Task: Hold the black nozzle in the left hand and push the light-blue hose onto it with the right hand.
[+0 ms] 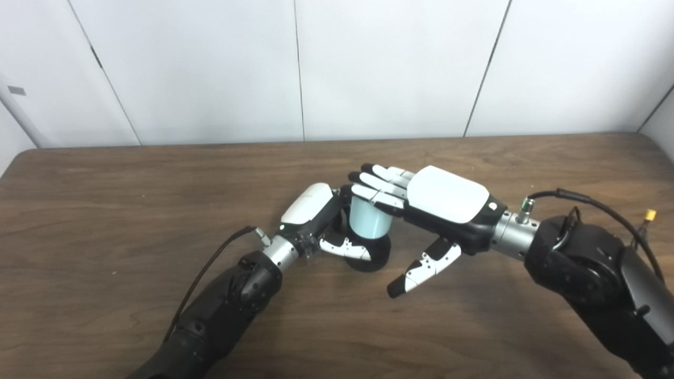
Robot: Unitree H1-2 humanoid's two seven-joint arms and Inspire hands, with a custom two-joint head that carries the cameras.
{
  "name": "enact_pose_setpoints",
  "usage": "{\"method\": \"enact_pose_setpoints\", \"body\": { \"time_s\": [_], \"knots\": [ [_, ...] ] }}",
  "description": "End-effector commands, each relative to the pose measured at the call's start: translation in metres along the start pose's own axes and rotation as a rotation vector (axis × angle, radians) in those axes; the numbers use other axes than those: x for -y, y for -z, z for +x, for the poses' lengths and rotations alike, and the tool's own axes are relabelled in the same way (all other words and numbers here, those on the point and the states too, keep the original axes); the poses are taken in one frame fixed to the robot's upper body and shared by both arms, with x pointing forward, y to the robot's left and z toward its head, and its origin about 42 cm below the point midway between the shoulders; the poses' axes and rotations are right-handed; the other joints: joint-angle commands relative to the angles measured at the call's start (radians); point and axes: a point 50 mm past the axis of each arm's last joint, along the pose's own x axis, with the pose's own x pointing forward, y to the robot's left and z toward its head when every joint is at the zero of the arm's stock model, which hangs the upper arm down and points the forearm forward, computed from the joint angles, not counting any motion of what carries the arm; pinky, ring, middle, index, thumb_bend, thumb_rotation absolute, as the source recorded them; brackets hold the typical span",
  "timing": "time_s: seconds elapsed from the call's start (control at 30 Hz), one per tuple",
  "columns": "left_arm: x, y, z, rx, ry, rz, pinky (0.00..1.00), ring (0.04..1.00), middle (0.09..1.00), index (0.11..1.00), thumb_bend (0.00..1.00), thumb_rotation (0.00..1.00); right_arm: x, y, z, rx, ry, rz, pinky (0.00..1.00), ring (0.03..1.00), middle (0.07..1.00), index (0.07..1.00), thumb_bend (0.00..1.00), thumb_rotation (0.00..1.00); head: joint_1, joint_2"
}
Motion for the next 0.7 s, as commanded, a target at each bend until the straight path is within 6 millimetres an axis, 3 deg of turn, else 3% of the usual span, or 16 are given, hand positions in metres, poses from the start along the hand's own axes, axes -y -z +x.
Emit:
{"method": "enact_pose_setpoints", "body": {
  "time_s": [0.0, 0.13, 0.23, 0.3, 0.47, 0.57, 0.67],
  "knots": [
    [0.076, 0.038, -0.073, -0.250, 0.289, -0.012, 0.35, 0.405, 0.481, 0.507, 0.50, 0.00, -0.001, 0.005, 0.002, -0.044, 0.083, 0.158, 0.85, 0.994, 1.000, 1.000, 0.74, 0.75, -0.004, -0.002],
    [0.077, 0.038, -0.073, -0.252, 0.293, -0.009, 0.37, 0.422, 0.486, 0.496, 0.50, 0.00, 0.011, 0.021, 0.004, -0.120, 0.358, 0.508, 0.78, 0.984, 1.000, 1.000, 0.77, 0.56, -0.006, -0.006],
    [0.077, 0.039, -0.074, -0.249, 0.290, -0.012, 0.37, 0.421, 0.489, 0.495, 0.50, 0.00, 0.005, 0.045, -0.001, -0.202, 0.572, 0.872, 0.83, 0.948, 1.000, 1.000, 0.83, 0.53, -0.002, -0.010],
    [0.078, 0.040, -0.075, -0.248, 0.289, -0.013, 0.37, 0.419, 0.485, 0.499, 0.50, 0.00, 0.007, 0.054, -0.003, -0.232, 0.679, 1.055, 0.76, 0.901, 1.000, 1.000, 0.82, 0.51, -0.003, -0.010],
    [0.078, 0.040, -0.077, -0.255, 0.294, -0.016, 0.36, 0.415, 0.482, 0.502, 0.50, 0.00, 0.006, 0.061, -0.011, -0.240, 0.794, 1.266, 0.73, 0.908, 1.000, 1.000, 0.68, 0.43, -0.006, -0.008],
    [0.077, 0.040, -0.078, -0.252, 0.293, -0.010, 0.36, 0.412, 0.482, 0.505, 0.50, 0.00, -0.003, 0.066, -0.017, -0.269, 0.826, 1.334, 0.71, 0.884, 1.000, 1.000, 0.64, 0.49, -0.005, -0.007],
    [0.077, 0.040, -0.078, -0.254, 0.295, -0.009, 0.36, 0.411, 0.483, 0.504, 0.50, 0.00, -0.016, 0.072, -0.022, -0.321, 0.861, 1.389, 0.68, 0.845, 0.969, 0.997, 0.57, 0.34, -0.005, -0.006]
  ]
}}
